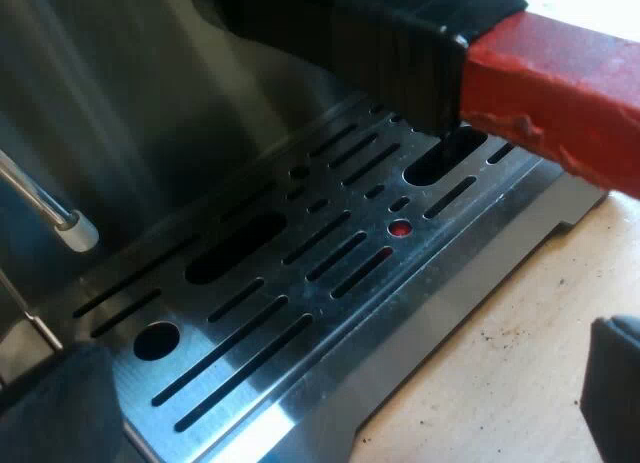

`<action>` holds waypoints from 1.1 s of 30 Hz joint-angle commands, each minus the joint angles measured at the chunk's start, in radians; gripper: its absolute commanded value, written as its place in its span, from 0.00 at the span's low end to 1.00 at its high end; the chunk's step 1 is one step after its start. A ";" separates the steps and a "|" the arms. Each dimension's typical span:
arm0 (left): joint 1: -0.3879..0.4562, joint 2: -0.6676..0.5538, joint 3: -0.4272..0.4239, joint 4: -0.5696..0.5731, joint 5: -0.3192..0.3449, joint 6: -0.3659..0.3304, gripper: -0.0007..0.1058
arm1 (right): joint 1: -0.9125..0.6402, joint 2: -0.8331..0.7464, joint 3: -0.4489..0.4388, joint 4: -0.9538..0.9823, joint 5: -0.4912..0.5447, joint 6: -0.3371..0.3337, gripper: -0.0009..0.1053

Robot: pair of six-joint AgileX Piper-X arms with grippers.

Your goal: Place mug into machine

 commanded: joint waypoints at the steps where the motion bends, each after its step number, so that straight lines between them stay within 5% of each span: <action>1: -0.005 -0.002 -0.003 -0.011 -0.008 -0.004 0.90 | 0.066 0.049 0.001 -0.136 0.067 0.015 0.01; 14: -0.005 -0.002 -0.003 -0.011 -0.008 -0.035 0.90 | 0.355 0.380 0.002 -0.453 0.284 0.152 0.01; 33: -0.005 -0.002 0.005 -0.022 0.022 -0.049 0.90 | 0.382 0.831 -0.002 -0.991 0.359 0.150 0.01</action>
